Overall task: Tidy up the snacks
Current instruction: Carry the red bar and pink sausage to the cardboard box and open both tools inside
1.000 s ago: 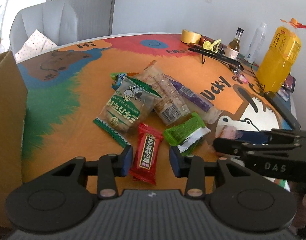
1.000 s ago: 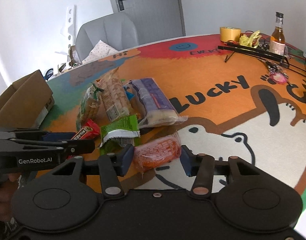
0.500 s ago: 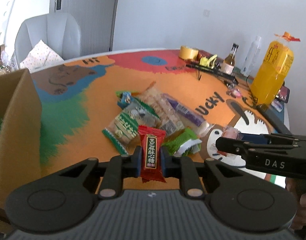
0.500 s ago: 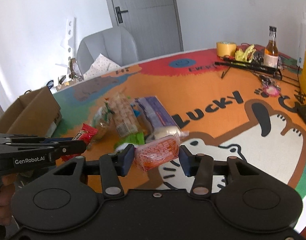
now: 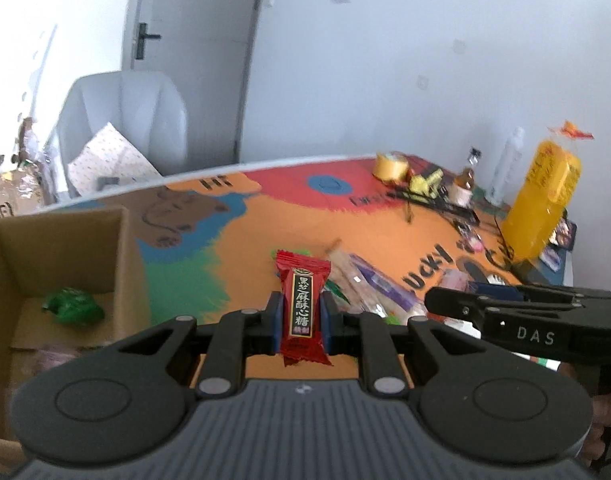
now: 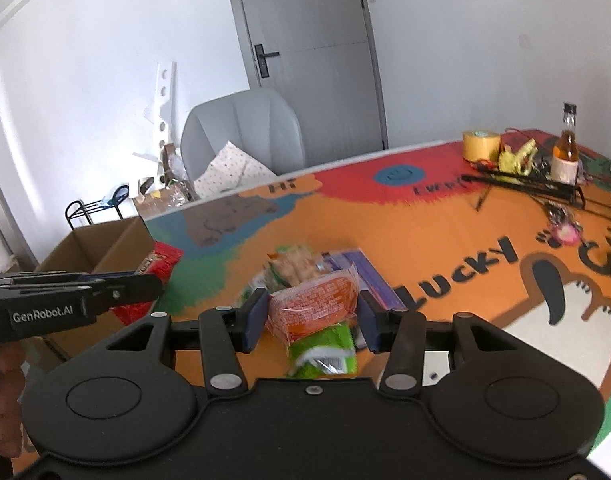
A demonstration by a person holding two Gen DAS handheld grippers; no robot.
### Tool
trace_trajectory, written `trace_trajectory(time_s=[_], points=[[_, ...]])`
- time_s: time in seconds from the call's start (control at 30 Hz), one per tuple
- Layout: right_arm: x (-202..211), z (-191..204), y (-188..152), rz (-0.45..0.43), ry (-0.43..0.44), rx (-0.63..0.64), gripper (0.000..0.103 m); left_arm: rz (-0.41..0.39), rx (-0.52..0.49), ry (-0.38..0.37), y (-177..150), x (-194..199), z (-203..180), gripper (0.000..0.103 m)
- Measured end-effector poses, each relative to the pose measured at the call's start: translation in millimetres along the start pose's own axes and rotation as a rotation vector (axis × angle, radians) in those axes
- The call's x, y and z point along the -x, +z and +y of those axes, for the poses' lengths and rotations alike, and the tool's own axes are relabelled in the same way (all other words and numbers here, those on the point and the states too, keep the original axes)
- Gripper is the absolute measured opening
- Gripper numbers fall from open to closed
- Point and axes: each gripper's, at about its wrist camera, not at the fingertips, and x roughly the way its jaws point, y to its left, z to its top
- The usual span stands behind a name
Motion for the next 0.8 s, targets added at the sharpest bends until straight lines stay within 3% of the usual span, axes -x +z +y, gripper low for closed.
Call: trace_trajectory(time_s=[0.57, 0.8], points=[[-21, 69, 25, -0.033, 0.098, 0.087, 0.046, -0.115, 0.086, 0.117, 15, 53, 73, 0.018], [-33, 100, 28, -0.026, 0.144, 0.109, 0.046, -0.123, 0.145, 0.181, 14, 63, 112, 0.018]])
